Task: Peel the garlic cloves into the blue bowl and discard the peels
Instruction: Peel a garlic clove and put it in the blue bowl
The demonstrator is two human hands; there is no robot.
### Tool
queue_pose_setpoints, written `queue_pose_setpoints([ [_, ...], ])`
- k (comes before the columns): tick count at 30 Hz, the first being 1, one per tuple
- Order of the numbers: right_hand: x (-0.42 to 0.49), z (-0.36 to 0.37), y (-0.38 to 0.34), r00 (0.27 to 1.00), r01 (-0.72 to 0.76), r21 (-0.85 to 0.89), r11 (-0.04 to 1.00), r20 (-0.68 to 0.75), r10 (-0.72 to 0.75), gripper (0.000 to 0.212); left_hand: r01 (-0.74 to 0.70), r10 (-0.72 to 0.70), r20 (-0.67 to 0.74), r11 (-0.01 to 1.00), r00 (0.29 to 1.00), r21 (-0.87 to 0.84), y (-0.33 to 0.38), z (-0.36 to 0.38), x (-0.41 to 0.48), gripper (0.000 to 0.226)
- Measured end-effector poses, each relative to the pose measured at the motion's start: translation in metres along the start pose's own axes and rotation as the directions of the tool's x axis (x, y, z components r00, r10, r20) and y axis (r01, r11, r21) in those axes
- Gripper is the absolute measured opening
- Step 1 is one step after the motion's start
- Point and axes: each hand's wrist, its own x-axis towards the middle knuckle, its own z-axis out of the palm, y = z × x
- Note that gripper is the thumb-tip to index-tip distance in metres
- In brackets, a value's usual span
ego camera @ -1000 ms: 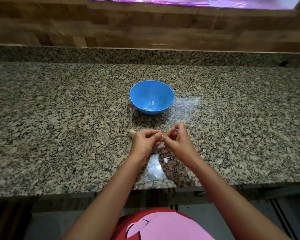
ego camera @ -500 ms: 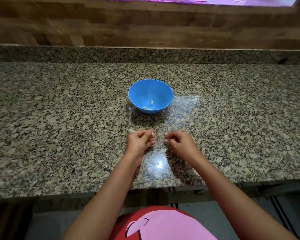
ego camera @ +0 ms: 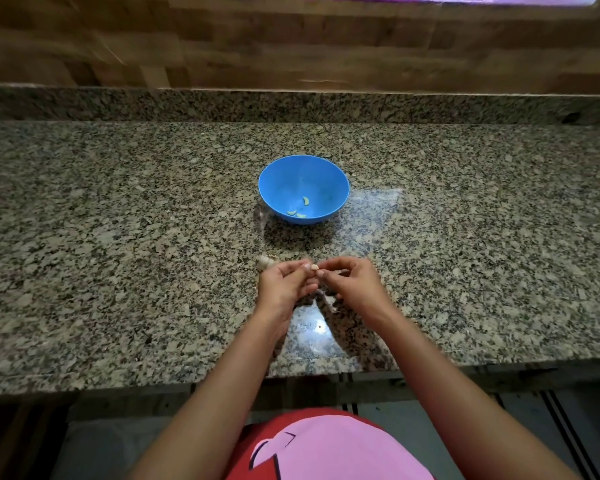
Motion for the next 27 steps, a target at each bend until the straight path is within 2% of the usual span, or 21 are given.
queue_pose_setpoints([
  [5,0.000,0.005,0.000,0.998,0.021,0.075,0.997,-0.054,-0.017,0.007,-0.072,0.063,0.075,0.988,0.995,0.136,-0.002,0.000,-0.003,0.008],
  [12,0.001,0.001,0.001,0.999,-0.034,0.117,0.993,0.006,0.034,0.007,-0.124,0.100,0.089,0.938,0.991,0.324,0.001,-0.002,-0.002,0.004],
  [19,0.000,-0.005,-0.005,0.999,-0.007,0.090,0.996,0.042,0.004,0.015,-0.126,0.096,0.101,0.928,0.990,0.350,0.006,0.000,-0.003,0.005],
  [23,0.000,-0.004,0.001,0.999,-0.043,0.240,0.970,0.026,0.038,0.011,-0.125,0.096,0.100,0.929,0.990,0.348,0.010,0.004,-0.006,0.008],
  [27,-0.001,-0.005,0.002,0.990,-0.133,0.524,0.841,0.032,0.137,0.011,-0.146,0.134,0.059,0.881,0.989,0.450,0.006,0.001,-0.003,0.006],
])
